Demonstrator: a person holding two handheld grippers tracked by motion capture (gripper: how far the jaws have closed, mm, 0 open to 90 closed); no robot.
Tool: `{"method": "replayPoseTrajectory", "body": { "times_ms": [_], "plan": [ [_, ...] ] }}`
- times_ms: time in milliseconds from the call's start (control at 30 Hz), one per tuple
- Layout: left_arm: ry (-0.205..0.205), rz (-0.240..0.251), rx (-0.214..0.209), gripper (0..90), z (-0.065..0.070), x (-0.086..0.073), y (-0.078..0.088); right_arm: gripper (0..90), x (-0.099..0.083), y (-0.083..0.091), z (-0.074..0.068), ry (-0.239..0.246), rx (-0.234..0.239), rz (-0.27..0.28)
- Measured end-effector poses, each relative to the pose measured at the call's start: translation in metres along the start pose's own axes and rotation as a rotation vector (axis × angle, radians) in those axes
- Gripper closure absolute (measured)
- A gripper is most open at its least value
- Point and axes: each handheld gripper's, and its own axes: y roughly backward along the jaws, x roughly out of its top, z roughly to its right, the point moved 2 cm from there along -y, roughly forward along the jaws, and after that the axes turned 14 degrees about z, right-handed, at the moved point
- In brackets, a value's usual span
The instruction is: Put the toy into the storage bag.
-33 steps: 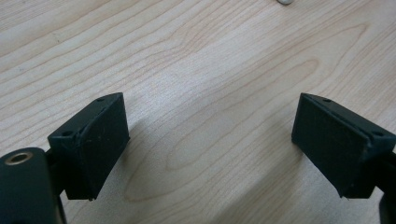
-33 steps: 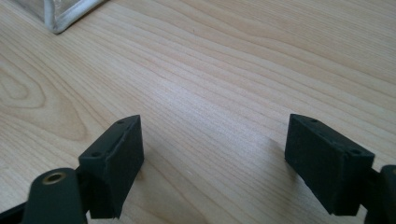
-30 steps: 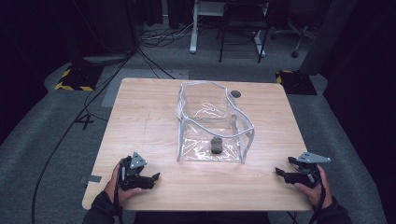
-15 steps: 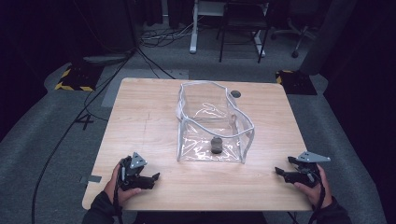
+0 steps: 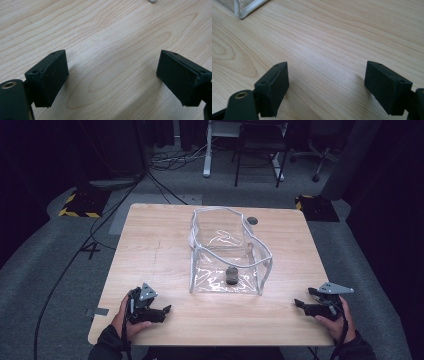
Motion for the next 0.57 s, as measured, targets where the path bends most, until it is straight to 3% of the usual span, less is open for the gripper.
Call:
{"method": "replayPoseTrajectory", "body": {
  "times_ms": [233,400,433,567],
  "plan": [
    [-0.011,0.001,0.003,10.3,-0.001,0.0007,-0.0006,19.9,0.0,0.0,0.0,0.0,0.0,0.0],
    [0.011,0.001,-0.004,10.0,0.0005,0.0003,-0.0014,19.9,0.0,0.0,0.0,0.001,0.0,0.0],
    [-0.004,0.001,0.001,10.0,-0.0005,0.0006,-0.0012,19.9,0.0,0.0,0.0,0.001,0.0,0.0],
    [-0.003,0.003,0.007,9.9,-0.0006,0.0008,-0.0014,19.8,0.0,0.0,-0.0001,0.002,0.0,0.0]
  ]
}}
